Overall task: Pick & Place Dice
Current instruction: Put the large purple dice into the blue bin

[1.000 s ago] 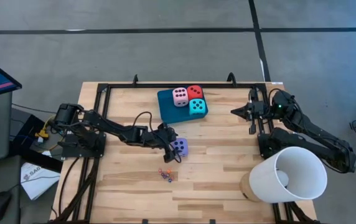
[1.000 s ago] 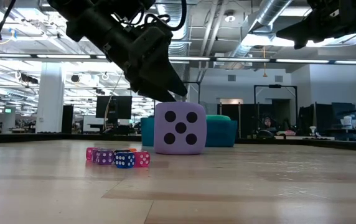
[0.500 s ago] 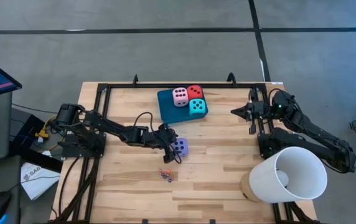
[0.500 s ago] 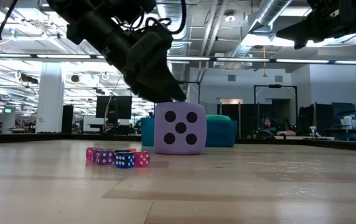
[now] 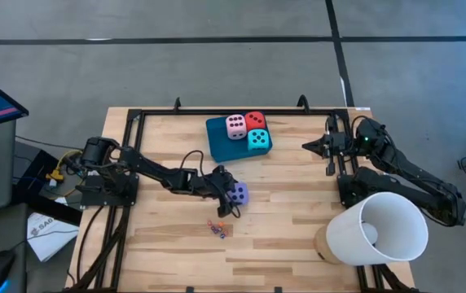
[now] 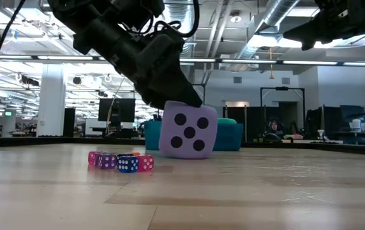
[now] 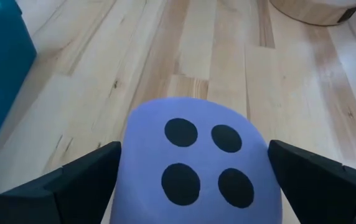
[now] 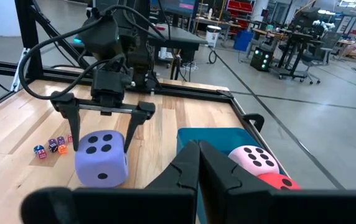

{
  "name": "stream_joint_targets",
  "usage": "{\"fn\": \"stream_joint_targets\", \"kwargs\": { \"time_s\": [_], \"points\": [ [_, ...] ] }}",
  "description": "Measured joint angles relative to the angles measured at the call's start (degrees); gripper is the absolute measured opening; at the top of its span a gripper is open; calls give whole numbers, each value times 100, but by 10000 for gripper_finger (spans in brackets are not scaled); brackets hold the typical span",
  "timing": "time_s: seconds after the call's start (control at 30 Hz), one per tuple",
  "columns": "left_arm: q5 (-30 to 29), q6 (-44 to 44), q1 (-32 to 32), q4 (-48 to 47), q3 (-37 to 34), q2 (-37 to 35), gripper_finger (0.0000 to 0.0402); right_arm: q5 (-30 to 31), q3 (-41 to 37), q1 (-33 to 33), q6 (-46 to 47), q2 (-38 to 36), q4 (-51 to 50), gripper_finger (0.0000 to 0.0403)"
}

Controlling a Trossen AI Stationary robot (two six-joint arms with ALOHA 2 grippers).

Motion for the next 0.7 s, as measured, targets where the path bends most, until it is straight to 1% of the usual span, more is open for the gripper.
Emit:
{"fn": "stream_joint_targets", "kwargs": {
  "time_s": [0.33, 0.57, 0.7],
  "points": [
    [14, 32, 11, -52, -18, -56, 393, 1, 0, 0, 4, -1, -1, 0],
    [-43, 33, 17, 254, -36, -40, 396, 0, 0, 0, 4, 0, -2, 0],
    [-47, -207, 17, 294, -38, -38, 394, 0, 0, 1, 4, 0, -2, 0]
  ]
}}
